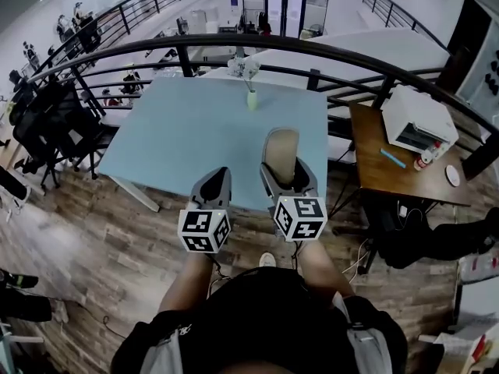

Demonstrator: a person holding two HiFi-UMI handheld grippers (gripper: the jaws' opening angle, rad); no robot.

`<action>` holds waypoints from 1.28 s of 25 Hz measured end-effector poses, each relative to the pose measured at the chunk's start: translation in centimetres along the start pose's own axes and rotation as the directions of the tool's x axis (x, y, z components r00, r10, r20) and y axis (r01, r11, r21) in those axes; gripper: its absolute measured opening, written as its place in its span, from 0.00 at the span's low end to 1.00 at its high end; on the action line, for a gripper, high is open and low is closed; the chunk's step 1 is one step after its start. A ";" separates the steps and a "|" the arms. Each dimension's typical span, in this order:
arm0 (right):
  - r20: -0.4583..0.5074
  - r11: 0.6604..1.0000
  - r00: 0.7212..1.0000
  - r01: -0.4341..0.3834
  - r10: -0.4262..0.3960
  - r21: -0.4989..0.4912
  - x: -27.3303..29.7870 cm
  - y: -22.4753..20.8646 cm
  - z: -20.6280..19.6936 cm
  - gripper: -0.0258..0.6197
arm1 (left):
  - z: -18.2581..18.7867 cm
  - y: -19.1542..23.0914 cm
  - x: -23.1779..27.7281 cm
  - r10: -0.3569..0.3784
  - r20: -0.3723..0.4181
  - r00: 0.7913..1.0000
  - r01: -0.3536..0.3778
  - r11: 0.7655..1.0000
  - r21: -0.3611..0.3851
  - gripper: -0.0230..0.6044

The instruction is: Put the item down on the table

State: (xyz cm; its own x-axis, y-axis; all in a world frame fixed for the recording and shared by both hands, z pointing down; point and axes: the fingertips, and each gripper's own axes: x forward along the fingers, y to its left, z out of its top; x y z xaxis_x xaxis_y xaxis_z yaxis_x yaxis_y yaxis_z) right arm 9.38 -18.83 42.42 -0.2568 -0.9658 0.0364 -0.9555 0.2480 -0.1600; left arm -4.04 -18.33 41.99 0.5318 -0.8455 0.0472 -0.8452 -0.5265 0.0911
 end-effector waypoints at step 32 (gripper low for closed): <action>-0.147 0.998 0.989 0.015 -0.007 0.054 19.5 -5.1 -4.0 0.58 | 0.5 10.3 15.3 0.002 -0.041 0.999 -0.003 1.000 -0.026 0.06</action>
State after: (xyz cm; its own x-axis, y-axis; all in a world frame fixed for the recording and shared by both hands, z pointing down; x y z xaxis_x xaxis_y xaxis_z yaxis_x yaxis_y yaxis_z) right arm 8.61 -38.61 47.93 -0.2690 -0.9457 0.1824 -0.9499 0.2292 -0.2127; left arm -4.63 -36.70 43.15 0.5318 -0.8423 0.0883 -0.8453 -0.5215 0.1164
